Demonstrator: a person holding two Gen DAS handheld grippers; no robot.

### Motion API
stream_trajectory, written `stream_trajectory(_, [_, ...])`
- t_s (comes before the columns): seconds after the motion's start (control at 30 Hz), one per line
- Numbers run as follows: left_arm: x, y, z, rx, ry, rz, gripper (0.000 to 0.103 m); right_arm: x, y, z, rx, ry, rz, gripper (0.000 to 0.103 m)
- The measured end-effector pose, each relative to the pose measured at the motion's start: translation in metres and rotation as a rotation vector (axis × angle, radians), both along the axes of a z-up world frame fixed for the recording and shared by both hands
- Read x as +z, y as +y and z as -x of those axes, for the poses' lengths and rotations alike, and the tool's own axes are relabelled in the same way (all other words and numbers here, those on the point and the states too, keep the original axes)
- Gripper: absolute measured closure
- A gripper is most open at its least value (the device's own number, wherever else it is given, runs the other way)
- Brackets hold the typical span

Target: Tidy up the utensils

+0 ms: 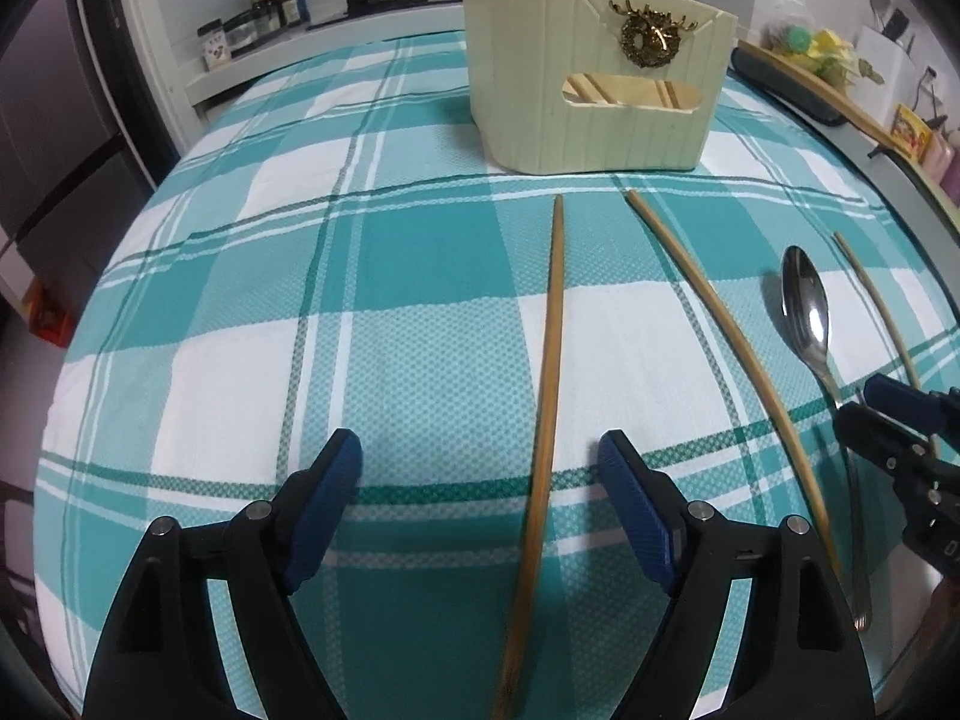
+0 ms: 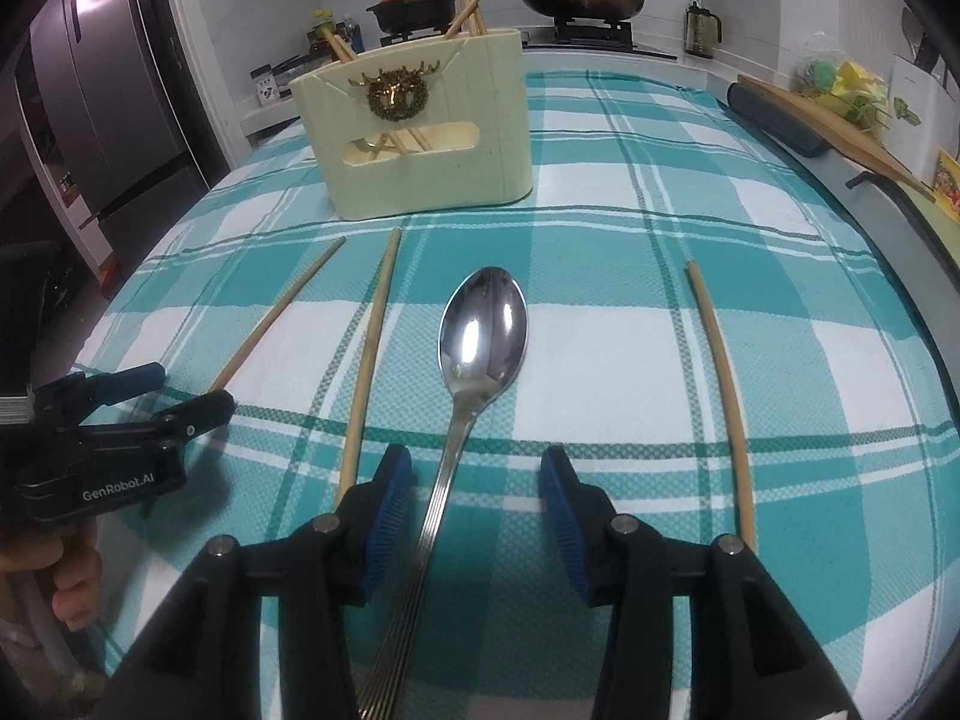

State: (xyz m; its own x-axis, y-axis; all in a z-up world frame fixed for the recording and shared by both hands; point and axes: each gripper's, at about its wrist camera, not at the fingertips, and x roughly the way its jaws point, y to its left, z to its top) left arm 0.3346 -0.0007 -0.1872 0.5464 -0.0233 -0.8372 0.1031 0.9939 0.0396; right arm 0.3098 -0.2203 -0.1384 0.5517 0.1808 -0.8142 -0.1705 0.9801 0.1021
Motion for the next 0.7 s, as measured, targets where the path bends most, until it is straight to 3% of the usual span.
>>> stream_trajectory(0.5, [-0.004, -0.014, -0.071, -0.043, 0.04, 0.047, 0.02, -0.012, 0.027, -0.047, 0.008, -0.025, 0.115, 0.051])
stream_trajectory(0.6, [-0.001, -0.022, -0.074, -0.065, 0.022, 0.046, 0.038, -0.013, 0.028, -0.054, -0.001, -0.026, 0.129, 0.053])
stream_trajectory(0.67, [0.001, -0.027, -0.071, -0.093, 0.004, 0.043, 0.066, -0.012, 0.027, -0.055, -0.014, -0.033, 0.14, 0.058])
stream_trajectory(0.7, [0.001, -0.03, -0.069, -0.111, -0.002, 0.045, 0.074, -0.012, 0.026, -0.055, -0.019, -0.039, 0.138, 0.061])
